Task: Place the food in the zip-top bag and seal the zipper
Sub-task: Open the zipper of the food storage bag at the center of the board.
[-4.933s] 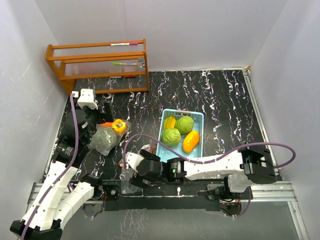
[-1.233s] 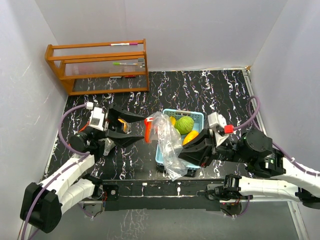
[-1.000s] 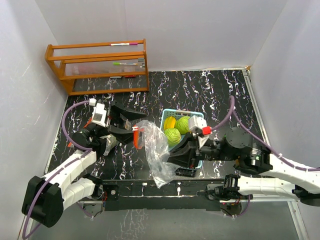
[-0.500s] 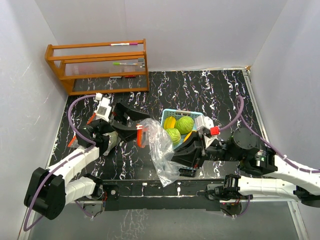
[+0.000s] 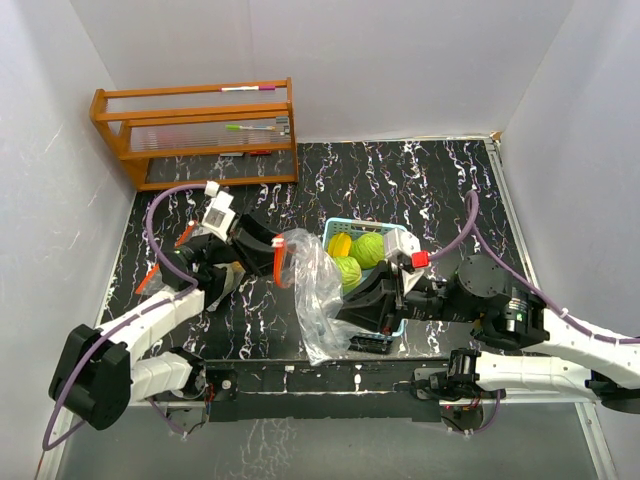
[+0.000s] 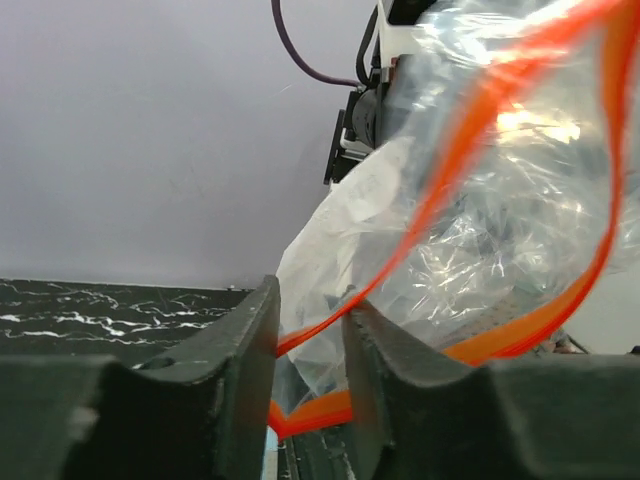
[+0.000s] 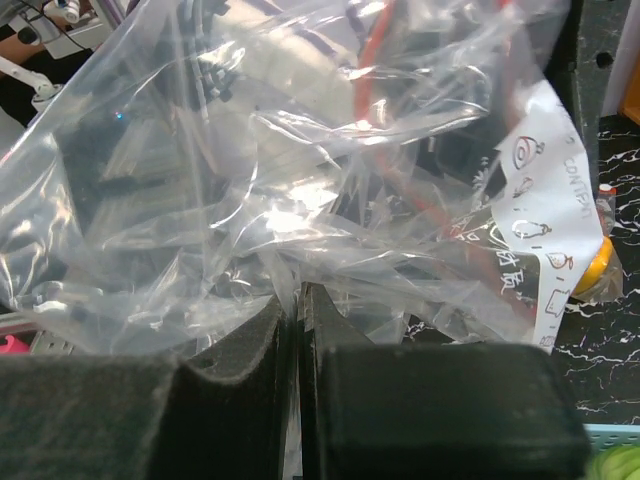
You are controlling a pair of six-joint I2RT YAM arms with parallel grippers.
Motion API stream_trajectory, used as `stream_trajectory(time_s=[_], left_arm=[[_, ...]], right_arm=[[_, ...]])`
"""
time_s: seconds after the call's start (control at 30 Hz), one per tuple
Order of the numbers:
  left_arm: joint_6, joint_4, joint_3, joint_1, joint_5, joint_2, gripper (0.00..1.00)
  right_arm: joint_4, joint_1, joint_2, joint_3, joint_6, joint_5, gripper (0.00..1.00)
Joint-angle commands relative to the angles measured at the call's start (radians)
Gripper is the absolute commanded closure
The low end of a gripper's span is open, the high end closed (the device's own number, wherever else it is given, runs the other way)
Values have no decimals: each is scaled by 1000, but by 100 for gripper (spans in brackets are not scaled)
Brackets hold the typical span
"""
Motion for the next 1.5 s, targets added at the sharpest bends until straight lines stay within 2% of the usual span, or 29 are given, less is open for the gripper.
stream_trajectory(time_s=[0.0, 0.03, 0.17, 0.23, 0.27, 0.33, 0.37, 0.47, 0.53, 0.6, 0.8, 0.9, 1.1, 1.33, 1.47], left_arm=[[-23, 193, 54, -13, 21, 10, 86], [-26, 192, 54, -13, 20, 12, 98], [-20, 175, 43, -14, 0, 5, 100], [9, 111, 35, -14, -11, -17, 100], [47, 25, 35, -14, -13, -33, 100], [178, -257, 51, -12, -24, -92, 100], [271, -454, 64, -12, -41, -127, 100], [579, -991, 134, -10, -194, -240, 100], [715, -1274, 187, -9, -356, -284, 100], [807, -1476, 254, -8, -541, -303, 100], [846, -1885, 439, -7, -1067, -239, 100], [834, -1970, 483, -6, -1155, -192, 100], [787, -1968, 481, -7, -1130, -165, 100], [765, -1955, 501, -7, -1080, -171, 100], [744, -1937, 496, -7, -1026, -185, 100]], right_arm=[[69, -2, -18, 20, 13, 31, 92], [68, -2, -20, 18, 18, 39, 92], [57, -2, -34, 12, 35, 104, 91], [27, -2, -46, 14, 49, 178, 76], [1, -2, -53, 19, 62, 233, 63], [-70, -2, -69, 39, 77, 336, 48], [-105, -2, -79, 49, 85, 386, 38], [-201, -2, -120, 76, 113, 534, 19], [-261, -3, -148, 92, 138, 635, 16], [-324, -2, -153, 116, 157, 721, 16], [-484, -2, -34, 194, 204, 909, 16], [-448, -2, 41, 204, 196, 912, 16], [-193, -2, 180, 166, 165, 867, 16], [21, -24, 391, 159, 148, 944, 17], [137, -118, 461, 139, 174, 834, 18]])
